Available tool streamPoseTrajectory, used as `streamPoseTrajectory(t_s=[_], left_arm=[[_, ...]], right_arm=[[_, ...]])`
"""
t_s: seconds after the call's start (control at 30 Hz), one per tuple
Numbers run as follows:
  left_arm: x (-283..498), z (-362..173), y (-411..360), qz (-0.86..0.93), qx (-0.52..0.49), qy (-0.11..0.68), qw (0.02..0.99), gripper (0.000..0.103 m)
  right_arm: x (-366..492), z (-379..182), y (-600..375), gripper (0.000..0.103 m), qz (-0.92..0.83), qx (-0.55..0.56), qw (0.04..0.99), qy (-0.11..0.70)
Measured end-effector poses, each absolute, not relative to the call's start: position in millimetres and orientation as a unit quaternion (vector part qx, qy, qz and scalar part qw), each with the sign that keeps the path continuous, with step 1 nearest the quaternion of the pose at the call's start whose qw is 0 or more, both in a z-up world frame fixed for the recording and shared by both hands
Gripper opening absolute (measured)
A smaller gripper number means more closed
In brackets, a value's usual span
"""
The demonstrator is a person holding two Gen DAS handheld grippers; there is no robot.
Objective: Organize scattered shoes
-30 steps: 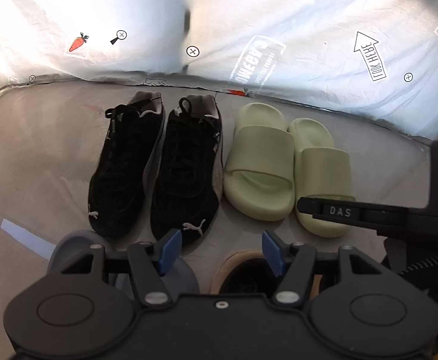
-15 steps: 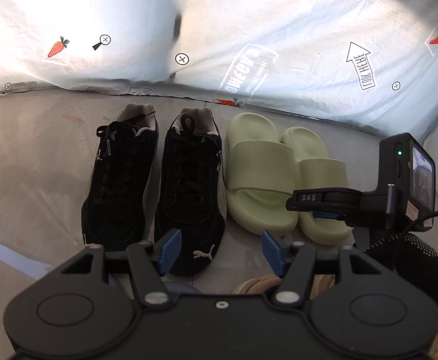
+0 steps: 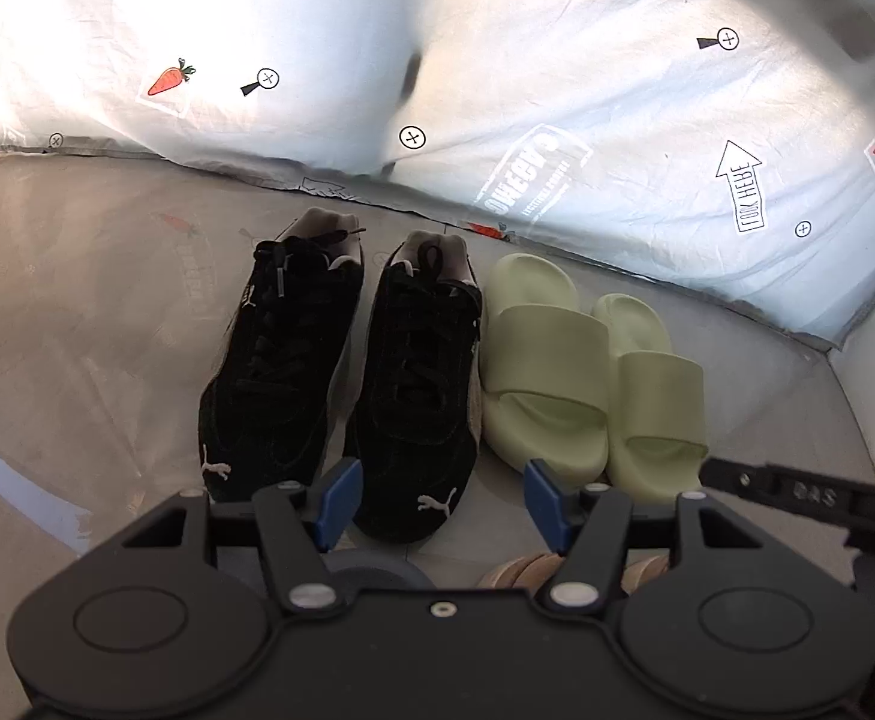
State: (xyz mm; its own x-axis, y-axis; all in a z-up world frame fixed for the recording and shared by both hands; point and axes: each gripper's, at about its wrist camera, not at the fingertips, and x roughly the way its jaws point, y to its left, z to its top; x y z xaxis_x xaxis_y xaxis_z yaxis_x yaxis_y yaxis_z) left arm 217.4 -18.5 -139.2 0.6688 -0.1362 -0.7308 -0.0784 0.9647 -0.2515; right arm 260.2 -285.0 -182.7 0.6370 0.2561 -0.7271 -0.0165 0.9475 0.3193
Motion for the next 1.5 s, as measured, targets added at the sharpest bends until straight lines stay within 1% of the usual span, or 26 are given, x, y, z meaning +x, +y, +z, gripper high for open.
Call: streamPoseTrajectory(t_s=[0.1,0.17,0.2,0.3,0.37,0.4,0.43,0.47,0.5,0.57,0.6,0.7,0.8,0.87,0.93,1.03,1.13,1.2,1.3,1.5], left_arm=[[206,-139,-15,-0.013,-0.144,0.408,0.901,0.061],[197,-138,-14,-0.016,-0.15,0.409,0.9,0.061],[193,-137,-13,-0.018,-0.151,0.409,0.9,0.061],[176,-134,-14,-0.018,-0.138,0.406,0.903,0.061],[162,-133,-11,-0.015,-0.131,0.403,0.906,0.061],[157,-133,-9,-0.013,-0.13,0.403,0.906,0.061],[152,-133,-5,-0.01,-0.131,0.403,0.906,0.061],[147,-134,0,-0.007,-0.134,0.404,0.905,0.061],[142,-134,4,-0.004,-0.136,0.405,0.904,0.061],[133,-135,13,0.004,-0.141,0.406,0.903,0.061],[129,-136,18,0.007,-0.144,0.406,0.903,0.061],[121,-137,30,0.016,-0.153,0.407,0.9,0.061],[114,-140,42,0.023,-0.162,0.407,0.898,0.061],[110,-142,49,0.025,-0.167,0.409,0.897,0.061],[109,-146,52,0.023,-0.169,0.413,0.895,0.061],[111,-145,52,0.019,-0.162,0.412,0.897,0.061],[111,-141,50,-0.004,-0.168,0.402,0.9,0.061],[110,-139,47,-0.017,-0.167,0.398,0.902,0.061],[105,-138,40,-0.032,-0.151,0.394,0.906,0.061],[99,-139,22,-0.056,-0.127,0.403,0.905,0.061]], right_arm=[[223,-186,-273,0.049,0.117,0.154,0.878,0.439],[213,-197,-258,0.049,0.129,0.12,0.873,0.455],[210,-200,-252,0.05,0.127,0.099,0.878,0.45],[214,-199,-233,0.052,0.123,0.039,0.884,0.45],[224,-199,-227,0.053,0.113,0.041,0.874,0.47],[229,-199,-228,0.056,0.107,0.053,0.869,0.481],[234,-201,-231,0.064,0.104,0.065,0.863,0.491],[243,-206,-233,0.069,0.103,0.082,0.853,0.505],[252,-213,-236,0.077,0.107,0.095,0.842,0.52],[268,-225,-236,0.084,0.118,0.096,0.822,0.548],[273,-228,-231,0.086,0.116,0.083,0.819,0.556],[277,-237,-203,0.086,0.084,0.032,0.822,0.563],[268,-246,-191,0.087,0.036,0.028,0.849,0.526],[257,-247,-191,0.084,0.024,0.035,0.866,0.498],[245,-245,-194,0.07,0.024,0.046,0.881,0.47],[224,-239,-204,0.061,0.033,0.069,0.899,0.431],[194,-225,-211,0.058,0.039,0.081,0.923,0.375],[167,-211,-215,0.056,0.04,0.092,0.941,0.323],[126,-190,-220,0.056,0.039,0.097,0.963,0.248],[73,-151,-237,0.05,0.005,0.13,0.979,0.16]])
